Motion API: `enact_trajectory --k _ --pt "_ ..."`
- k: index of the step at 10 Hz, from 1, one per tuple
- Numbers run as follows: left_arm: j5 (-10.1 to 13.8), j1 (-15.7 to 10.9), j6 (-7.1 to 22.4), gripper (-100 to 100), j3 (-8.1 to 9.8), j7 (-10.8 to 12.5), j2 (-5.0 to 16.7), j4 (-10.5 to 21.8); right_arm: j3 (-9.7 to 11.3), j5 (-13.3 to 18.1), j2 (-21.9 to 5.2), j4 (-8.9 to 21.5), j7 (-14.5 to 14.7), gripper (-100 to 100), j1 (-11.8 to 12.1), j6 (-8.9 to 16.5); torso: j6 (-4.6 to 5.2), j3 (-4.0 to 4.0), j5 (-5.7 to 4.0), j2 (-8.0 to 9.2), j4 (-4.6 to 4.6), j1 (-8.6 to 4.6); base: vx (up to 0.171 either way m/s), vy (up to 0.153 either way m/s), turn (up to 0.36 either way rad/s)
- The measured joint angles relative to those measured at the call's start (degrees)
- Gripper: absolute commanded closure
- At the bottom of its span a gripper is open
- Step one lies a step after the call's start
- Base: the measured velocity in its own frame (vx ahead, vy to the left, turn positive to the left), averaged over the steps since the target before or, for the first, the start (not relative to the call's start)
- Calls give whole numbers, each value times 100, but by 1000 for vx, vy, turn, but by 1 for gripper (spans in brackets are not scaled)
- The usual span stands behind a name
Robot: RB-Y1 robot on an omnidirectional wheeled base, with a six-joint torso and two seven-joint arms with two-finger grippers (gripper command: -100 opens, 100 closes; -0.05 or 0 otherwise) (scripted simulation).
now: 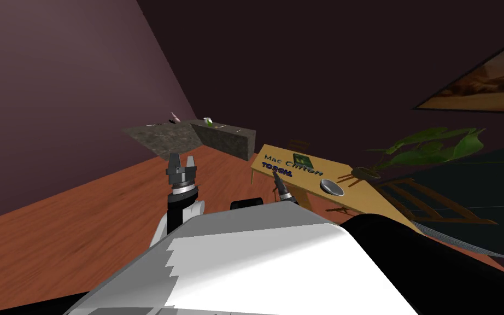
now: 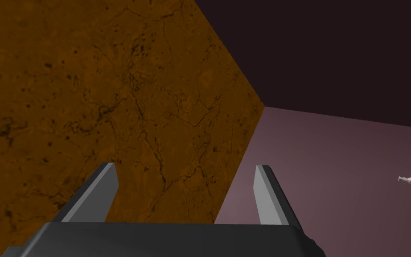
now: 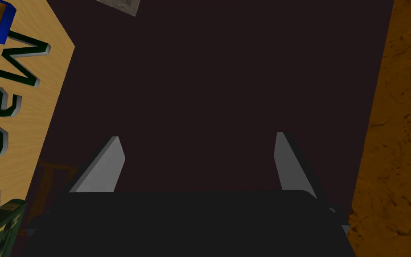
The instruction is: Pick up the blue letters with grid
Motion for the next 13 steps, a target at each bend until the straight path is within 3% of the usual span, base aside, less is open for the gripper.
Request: enact_trajectory --k 3,4,5,6,10,11,13 --pt "0 1 0 0 0 0 0 0 55 269 -232 292 44 -100 489 139 1 -4 0 -8 -2 -4 35 23 304" --pt "0 2 0 0 1 0 0 0 77 339 -255 427 69 -100 521 209 5 -5 -2 -8 -2 -10 16 -5 -4" --pt "0 2 0 0 2 0 1 0 76 356 -257 552 87 -100 578 157 7 -2 -3 -2 -1 -14 30 6 358" --pt "0 0 0 0 1 0 1 0 133 471 -275 646 157 -100 852 102 1 -1 -2 -2 -1 -12 31 -2 172" --pt "0 2 0 0 2 0 1 0 141 680 -438 979 240 -100 1121 238 8 -3 -3 -4 -1 -14 37 -2 189" --pt "0 1 0 0 1 0 1 0 123 758 -475 1283 273 -100 1169 186 2 -3 -3 -6 -1 -15 42 -9 225" --pt "0 1 0 0 1 0 1 0 122 906 -603 1464 333 -100 1394 258 1 -8 -3 -15 -3 -19 59 -15 298"
